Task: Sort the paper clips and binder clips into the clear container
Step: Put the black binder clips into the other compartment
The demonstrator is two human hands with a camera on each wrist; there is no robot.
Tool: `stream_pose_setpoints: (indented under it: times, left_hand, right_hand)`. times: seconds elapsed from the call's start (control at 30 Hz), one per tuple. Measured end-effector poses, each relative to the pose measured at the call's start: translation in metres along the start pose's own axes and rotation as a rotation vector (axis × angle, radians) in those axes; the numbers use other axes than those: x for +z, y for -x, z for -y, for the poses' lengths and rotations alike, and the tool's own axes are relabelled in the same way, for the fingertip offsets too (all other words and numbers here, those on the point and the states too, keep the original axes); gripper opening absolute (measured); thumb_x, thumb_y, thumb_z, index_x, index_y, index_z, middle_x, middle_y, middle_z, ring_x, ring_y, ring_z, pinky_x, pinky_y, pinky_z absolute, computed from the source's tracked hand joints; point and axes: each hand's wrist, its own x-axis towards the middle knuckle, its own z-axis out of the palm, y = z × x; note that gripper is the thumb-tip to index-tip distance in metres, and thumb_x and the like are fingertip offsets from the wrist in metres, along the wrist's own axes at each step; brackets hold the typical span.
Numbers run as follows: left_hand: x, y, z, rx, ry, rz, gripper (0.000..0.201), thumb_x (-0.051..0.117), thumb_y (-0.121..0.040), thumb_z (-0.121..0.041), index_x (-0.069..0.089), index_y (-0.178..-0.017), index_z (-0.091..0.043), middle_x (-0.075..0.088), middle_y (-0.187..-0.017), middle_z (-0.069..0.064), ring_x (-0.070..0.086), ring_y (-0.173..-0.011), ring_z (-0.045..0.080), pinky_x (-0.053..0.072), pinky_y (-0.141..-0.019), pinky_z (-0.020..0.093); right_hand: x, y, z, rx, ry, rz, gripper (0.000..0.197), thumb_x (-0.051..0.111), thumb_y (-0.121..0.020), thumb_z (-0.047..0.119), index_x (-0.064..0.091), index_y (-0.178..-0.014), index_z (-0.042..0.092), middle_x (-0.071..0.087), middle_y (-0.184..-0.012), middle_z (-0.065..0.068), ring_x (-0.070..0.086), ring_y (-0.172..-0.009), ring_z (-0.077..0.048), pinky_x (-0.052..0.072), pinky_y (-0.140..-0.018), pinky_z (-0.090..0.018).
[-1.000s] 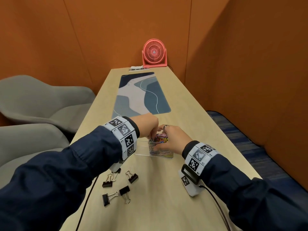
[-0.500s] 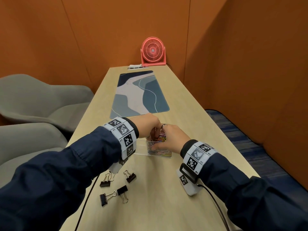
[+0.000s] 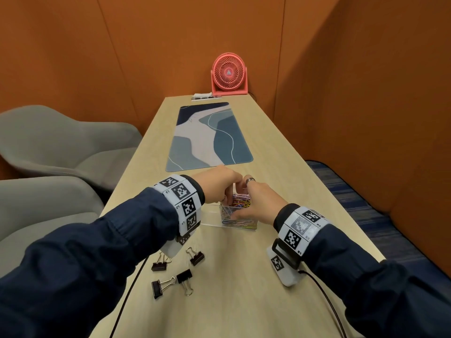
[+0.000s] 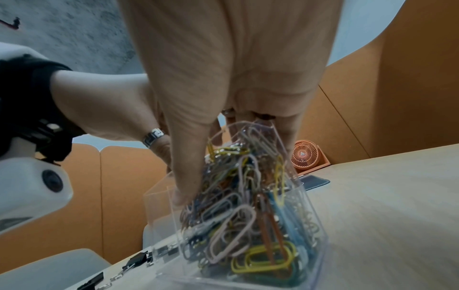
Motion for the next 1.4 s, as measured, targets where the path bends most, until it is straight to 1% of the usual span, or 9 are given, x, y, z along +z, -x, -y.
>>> stream_pose_setpoints:
  times: [0.1, 0.27, 0.37, 0.5, 0.6, 1.0, 1.1, 1.23, 1.4]
  left_hand:
    - [0.001, 0.002, 0.003, 0.001, 0.091, -0.018, 0.032, 0.057, -0.080, 0.011, 0.060, -0.107, -0.007, 0.070, -0.093, 0.006, 0.068, -0.085, 0.019, 0.051, -0.070, 0.021]
    - [-0.003, 0.008, 0.015, -0.042, 0.302, -0.054, 0.036, 0.069, -0.077, 0.008, 0.059, -0.107, -0.011, 0.065, -0.083, 0.001, 0.065, -0.076, 0.017, 0.053, -0.061, 0.020]
    - [0.000, 0.010, 0.018, -0.077, 0.313, -0.058, 0.034, 0.069, -0.078, 0.005, 0.057, -0.104, -0.013, 0.068, -0.078, 0.002, 0.063, -0.070, 0.012, 0.054, -0.058, 0.020]
    - [0.004, 0.009, 0.017, -0.101, 0.329, -0.119, 0.030, 0.068, -0.078, 0.005, 0.058, -0.099, -0.014, 0.074, -0.078, 0.005, 0.064, -0.067, 0.002, 0.056, -0.072, 0.031]
    - [0.006, 0.011, 0.015, -0.113, 0.353, -0.140, 0.026, 0.071, -0.077, 0.001, 0.057, -0.092, -0.016, 0.074, -0.079, 0.005, 0.068, -0.076, 0.009, 0.054, -0.079, 0.031]
    - [0.007, 0.026, 0.032, -0.164, 0.662, -0.150, 0.033, 0.072, -0.080, -0.007, 0.061, -0.110, -0.016, 0.072, -0.085, 0.000, 0.064, -0.074, 0.015, 0.051, -0.061, 0.021]
    - [0.001, 0.032, 0.041, -0.181, 0.632, -0.178, 0.032, 0.070, -0.082, -0.009, 0.061, -0.111, -0.016, 0.071, -0.091, -0.001, 0.064, -0.073, 0.016, 0.048, -0.052, 0.015]
    - [-0.005, 0.038, 0.058, -0.229, 0.542, -0.250, 0.023, 0.069, -0.085, -0.017, 0.063, -0.107, -0.018, 0.072, -0.089, -0.003, 0.066, -0.069, 0.009, 0.053, -0.065, 0.029]
    - [0.002, 0.037, 0.089, -0.374, 0.364, -0.315, 0.017, 0.058, -0.091, -0.011, 0.066, -0.105, -0.015, 0.065, -0.096, 0.003, 0.062, -0.086, 0.017, 0.044, -0.065, 0.019]
  right_hand:
    - [0.000, 0.001, 0.000, -0.019, -0.011, -0.013, 0.054, 0.081, -0.067, 0.030, 0.041, -0.101, 0.014, 0.054, -0.099, 0.000, 0.054, -0.091, -0.020, 0.042, -0.071, -0.029]
    - [0.000, 0.002, -0.001, -0.024, -0.046, -0.017, 0.058, 0.082, -0.065, 0.030, 0.038, -0.099, 0.017, 0.057, -0.117, -0.007, 0.056, -0.108, -0.023, 0.048, -0.090, -0.038]
    - [0.000, 0.003, -0.001, -0.016, -0.033, -0.019, 0.058, 0.082, -0.064, 0.032, 0.039, -0.099, 0.017, 0.058, -0.113, -0.006, 0.057, -0.101, -0.022, 0.049, -0.086, -0.037]
    - [0.000, 0.003, -0.001, -0.004, -0.041, -0.029, 0.059, 0.083, -0.063, 0.033, 0.040, -0.100, 0.017, 0.057, -0.106, -0.001, 0.057, -0.100, -0.021, 0.049, -0.086, -0.037]
    - [0.001, 0.002, -0.001, -0.003, -0.042, -0.034, 0.060, 0.084, -0.062, 0.034, 0.041, -0.101, 0.017, 0.059, -0.108, -0.003, 0.059, -0.097, -0.021, 0.050, -0.084, -0.037]
    - [0.000, 0.003, -0.001, -0.005, -0.028, -0.027, 0.057, 0.082, -0.064, 0.035, 0.041, -0.099, 0.018, 0.062, -0.104, -0.004, 0.061, -0.089, -0.020, 0.053, -0.078, -0.035]
    - [0.000, 0.003, 0.000, -0.001, -0.003, -0.019, 0.056, 0.081, -0.065, 0.036, 0.041, -0.100, 0.019, 0.062, -0.105, -0.003, 0.061, -0.089, -0.019, 0.053, -0.078, -0.034]
    - [-0.005, 0.003, -0.003, 0.036, 0.050, -0.020, 0.054, 0.079, -0.068, 0.038, 0.040, -0.100, 0.019, 0.061, -0.102, -0.002, 0.061, -0.087, -0.019, 0.053, -0.076, -0.032]
    - [-0.018, 0.001, -0.014, 0.113, 0.102, -0.060, 0.052, 0.078, -0.070, 0.040, 0.037, -0.095, 0.018, 0.059, -0.096, -0.004, 0.056, -0.082, -0.020, 0.043, -0.068, -0.028]
